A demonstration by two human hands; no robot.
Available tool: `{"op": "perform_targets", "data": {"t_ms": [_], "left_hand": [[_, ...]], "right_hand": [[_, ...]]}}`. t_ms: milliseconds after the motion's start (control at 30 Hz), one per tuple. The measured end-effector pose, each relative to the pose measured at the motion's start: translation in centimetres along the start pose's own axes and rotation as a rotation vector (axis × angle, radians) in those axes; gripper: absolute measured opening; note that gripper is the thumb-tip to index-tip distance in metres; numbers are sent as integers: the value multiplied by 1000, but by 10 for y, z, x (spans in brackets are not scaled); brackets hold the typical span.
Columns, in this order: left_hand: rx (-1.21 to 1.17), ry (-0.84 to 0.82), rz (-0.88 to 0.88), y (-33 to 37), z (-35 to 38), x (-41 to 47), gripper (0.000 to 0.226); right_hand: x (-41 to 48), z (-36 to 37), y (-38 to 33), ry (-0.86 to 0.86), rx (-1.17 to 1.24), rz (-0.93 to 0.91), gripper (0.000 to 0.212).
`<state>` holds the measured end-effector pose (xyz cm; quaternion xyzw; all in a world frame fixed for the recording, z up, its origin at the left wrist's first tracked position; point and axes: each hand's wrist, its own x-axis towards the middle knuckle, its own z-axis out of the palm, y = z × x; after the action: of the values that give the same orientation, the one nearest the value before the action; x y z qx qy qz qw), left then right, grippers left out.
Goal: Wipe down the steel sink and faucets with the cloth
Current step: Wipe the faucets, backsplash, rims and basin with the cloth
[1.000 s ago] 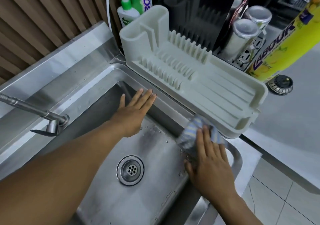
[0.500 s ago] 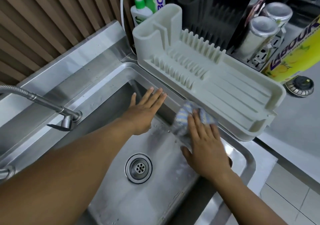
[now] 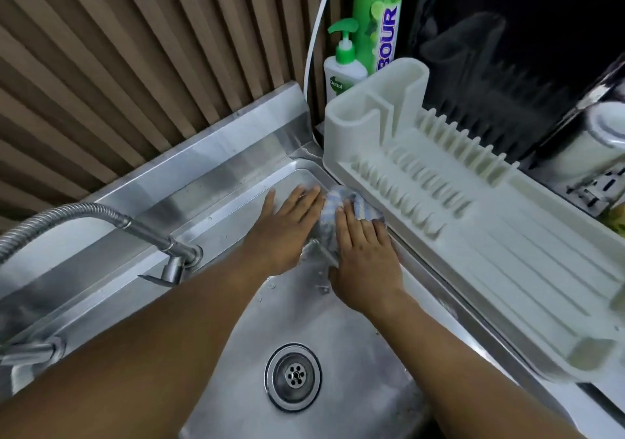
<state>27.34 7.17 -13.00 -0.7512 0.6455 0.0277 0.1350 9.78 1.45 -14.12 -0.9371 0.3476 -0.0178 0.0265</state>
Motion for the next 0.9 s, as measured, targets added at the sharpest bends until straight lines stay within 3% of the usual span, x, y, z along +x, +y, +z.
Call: {"op": "perform_targets", "data": {"t_ms": [100,233,367,500,600,700,800,900], "left_hand": [[6,-11,-11,1,1,-1,95],[-80,-32,-13,4,-5,-4,91],[-110,-49,-30,5,-6,-5,96],[-93,-77,-43,7,-10,-4,101],[-38,-148,-48,4,-21,-2,96],[-36,-177,-50,-1,-32,-1,90],[-90,-96,-48,1,-35,-11,83],[-267,69,-170,12,-30,-39,71]], "right_hand": [[11,-1,-4,-20,25,-8,94],[-65,-13,15,-109,114,15,100],[-107,-11,26,-64,89,112,93],[-37,-1,8,-52,37,-14,104],[27,0,-14,-39,18,-34,99],[36,-2,-16,-68,49,-38,96],[7,-8,0,-56,74,-55,99],[-20,-7,10,-38,74,-52,105]]}}
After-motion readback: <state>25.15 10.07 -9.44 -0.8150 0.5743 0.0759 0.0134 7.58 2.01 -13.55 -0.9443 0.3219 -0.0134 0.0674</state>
